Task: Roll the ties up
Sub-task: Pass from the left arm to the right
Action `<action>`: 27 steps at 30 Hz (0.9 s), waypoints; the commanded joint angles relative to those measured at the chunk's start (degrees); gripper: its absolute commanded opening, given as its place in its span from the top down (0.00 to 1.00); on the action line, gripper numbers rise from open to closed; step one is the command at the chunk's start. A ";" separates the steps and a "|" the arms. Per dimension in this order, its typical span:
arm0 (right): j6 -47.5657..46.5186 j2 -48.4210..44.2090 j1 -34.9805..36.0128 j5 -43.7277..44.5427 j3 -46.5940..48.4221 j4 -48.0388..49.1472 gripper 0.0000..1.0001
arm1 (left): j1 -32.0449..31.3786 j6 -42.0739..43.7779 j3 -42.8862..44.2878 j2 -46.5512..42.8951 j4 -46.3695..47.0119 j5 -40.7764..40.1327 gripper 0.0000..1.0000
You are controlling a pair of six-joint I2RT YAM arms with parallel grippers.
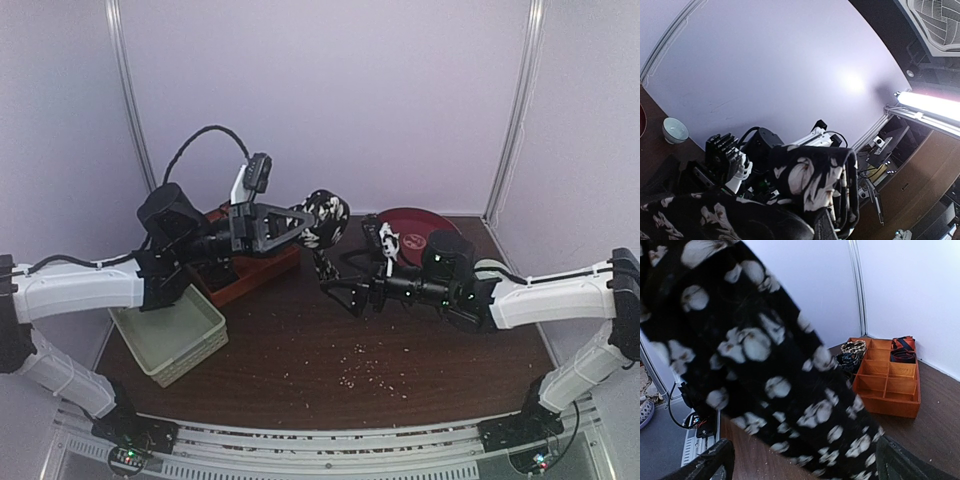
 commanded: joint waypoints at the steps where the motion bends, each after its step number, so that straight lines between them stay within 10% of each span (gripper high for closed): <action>1: -3.10 4.34 0.94 -0.13 4.40 8.21 0.00 | -0.24 -3.52 -1.00 0.35 9.29 1.70 1.00; 12: -2.58 10.99 2.55 -0.29 5.73 16.35 0.14 | -0.24 -8.37 -2.72 1.30 15.62 1.61 1.00; 20: -2.37 6.17 1.91 12.89 2.32 9.99 1.00 | 0.38 -6.72 -4.77 -0.72 13.31 -0.16 1.00; 27: -4.55 -5.65 0.95 23.33 -5.58 -6.88 1.00 | 6.22 -0.47 -13.29 -7.96 -1.50 -11.28 0.79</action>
